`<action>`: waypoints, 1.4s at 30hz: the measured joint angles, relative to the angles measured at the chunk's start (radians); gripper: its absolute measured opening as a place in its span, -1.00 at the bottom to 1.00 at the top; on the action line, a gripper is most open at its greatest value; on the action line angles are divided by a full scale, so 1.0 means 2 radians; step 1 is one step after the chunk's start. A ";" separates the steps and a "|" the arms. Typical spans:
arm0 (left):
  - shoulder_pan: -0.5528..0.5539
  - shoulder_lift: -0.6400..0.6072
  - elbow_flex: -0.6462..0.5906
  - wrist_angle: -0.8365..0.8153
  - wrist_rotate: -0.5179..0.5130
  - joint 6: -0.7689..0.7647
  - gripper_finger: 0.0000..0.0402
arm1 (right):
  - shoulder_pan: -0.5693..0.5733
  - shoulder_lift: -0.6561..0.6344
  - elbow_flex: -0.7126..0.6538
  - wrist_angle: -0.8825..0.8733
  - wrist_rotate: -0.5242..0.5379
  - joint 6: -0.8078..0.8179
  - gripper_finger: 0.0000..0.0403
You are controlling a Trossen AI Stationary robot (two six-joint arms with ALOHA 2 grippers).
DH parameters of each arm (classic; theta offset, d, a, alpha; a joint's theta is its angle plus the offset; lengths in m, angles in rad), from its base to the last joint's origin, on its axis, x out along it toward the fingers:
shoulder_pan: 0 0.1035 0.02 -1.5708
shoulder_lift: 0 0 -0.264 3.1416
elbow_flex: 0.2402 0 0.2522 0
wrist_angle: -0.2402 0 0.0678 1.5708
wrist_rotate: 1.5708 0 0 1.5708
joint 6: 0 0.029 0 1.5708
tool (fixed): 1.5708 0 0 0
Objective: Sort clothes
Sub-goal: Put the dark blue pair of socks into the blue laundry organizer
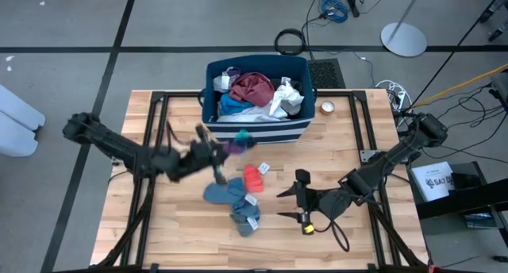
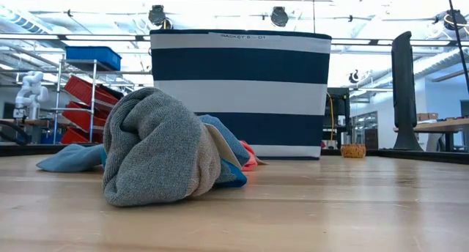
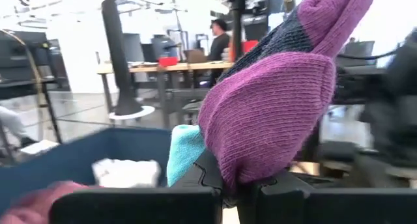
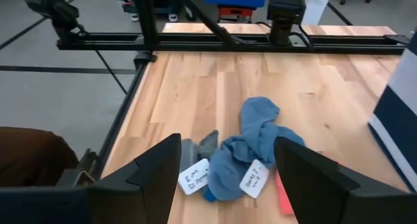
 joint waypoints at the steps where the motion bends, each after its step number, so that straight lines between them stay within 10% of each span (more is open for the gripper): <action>1: 0.021 -0.005 0.011 -0.025 0.015 -0.001 -0.94 | -0.003 0.000 0.000 0.000 0.000 0.000 0.16; 17: 0.319 0.135 0.269 -0.226 0.347 -0.149 -0.94 | -0.015 0.000 0.000 -0.002 -0.004 0.000 0.16; 27: 0.364 0.258 0.445 -0.417 0.364 -0.163 -0.94 | -0.015 0.000 0.000 -0.002 -0.010 0.011 0.16; 42: 0.413 0.301 0.463 -0.478 0.389 -0.203 -0.56 | -0.015 0.000 0.000 -0.002 -0.020 0.010 0.16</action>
